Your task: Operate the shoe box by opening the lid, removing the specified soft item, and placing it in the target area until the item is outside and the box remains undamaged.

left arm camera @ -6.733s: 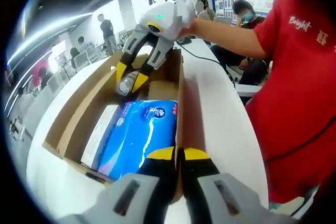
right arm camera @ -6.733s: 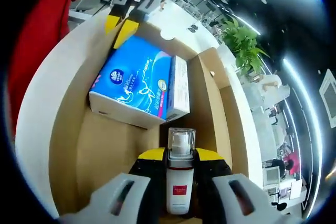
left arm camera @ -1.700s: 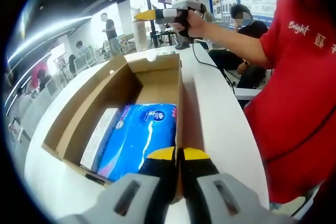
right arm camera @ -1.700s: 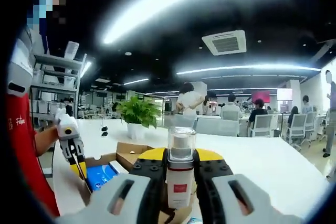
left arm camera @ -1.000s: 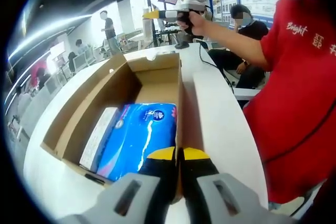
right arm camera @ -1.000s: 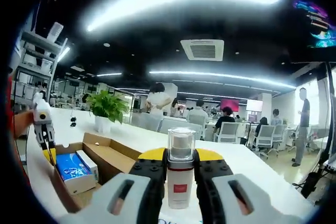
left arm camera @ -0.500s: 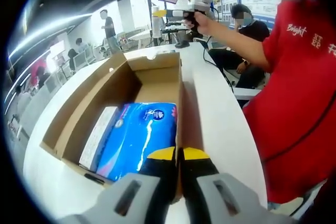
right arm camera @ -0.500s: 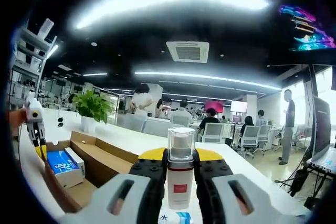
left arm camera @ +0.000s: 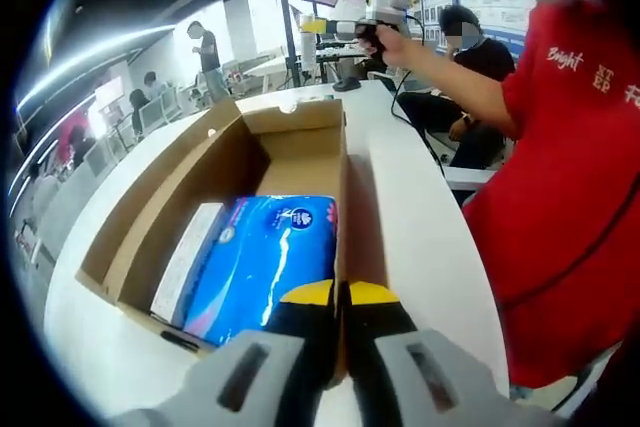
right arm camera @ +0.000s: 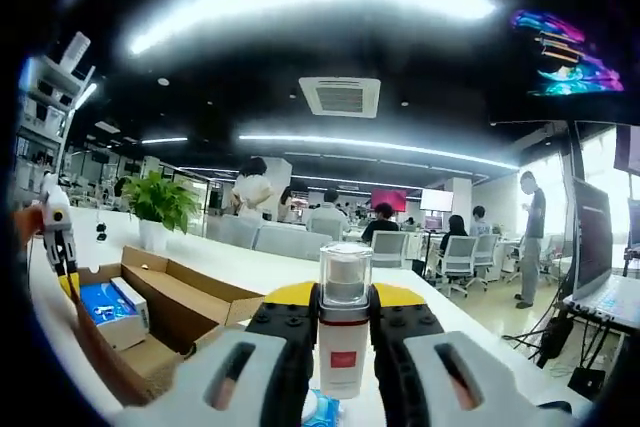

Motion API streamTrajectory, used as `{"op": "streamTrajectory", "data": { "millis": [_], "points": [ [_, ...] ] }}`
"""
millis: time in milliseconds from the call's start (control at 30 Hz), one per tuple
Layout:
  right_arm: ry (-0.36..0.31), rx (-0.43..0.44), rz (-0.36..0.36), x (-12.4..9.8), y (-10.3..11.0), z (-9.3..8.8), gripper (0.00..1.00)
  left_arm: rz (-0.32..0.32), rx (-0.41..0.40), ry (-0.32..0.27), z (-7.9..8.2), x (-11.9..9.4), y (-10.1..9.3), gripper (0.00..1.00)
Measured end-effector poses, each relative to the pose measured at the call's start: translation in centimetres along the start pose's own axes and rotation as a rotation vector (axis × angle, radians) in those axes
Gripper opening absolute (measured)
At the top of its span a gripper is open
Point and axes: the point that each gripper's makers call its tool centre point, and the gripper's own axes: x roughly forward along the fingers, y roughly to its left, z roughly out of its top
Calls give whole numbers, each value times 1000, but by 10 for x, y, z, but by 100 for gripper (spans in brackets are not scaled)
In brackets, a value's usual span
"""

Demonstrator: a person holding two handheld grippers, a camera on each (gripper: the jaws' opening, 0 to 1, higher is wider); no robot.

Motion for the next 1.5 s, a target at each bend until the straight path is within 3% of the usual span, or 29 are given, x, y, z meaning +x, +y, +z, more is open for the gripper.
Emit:
{"op": "streamTrajectory", "data": {
  "millis": [167, 367, 500, 633, 667, 733, 867, 1067, 1500],
  "points": [
    [-4, -14, -19, -2, -6, 0, 19, 1, 0, -1, 1, 0, 0, 3],
    [6, -18, -53, -7, -16, -13, 19, 1, 1, -2, 1, 0, -1, 3],
    [4, -61, -67, -12, -19, -17, 19, 4, 1, -2, 2, 0, -1, 3],
    [-45, -27, -36, -15, -16, -15, 19, 6, 0, -2, 2, 0, 0, 3],
    [-86, -25, -15, -15, -13, -10, 19, 5, -2, -1, 2, 0, 0, 3],
    [-99, -23, -26, -16, -14, -10, 19, 2, -2, 0, 2, 0, 0, 3],
    [-3, -43, -72, -15, -23, -31, 19, -6, -3, 2, 1, 0, -1, 2],
    [-41, -8, -75, -17, -26, -33, 19, -16, -7, 6, 1, 0, -1, 2],
    [-8, 4, -62, -14, -23, -57, 19, -17, -20, 10, 0, 1, -1, 2]
  ]
}}
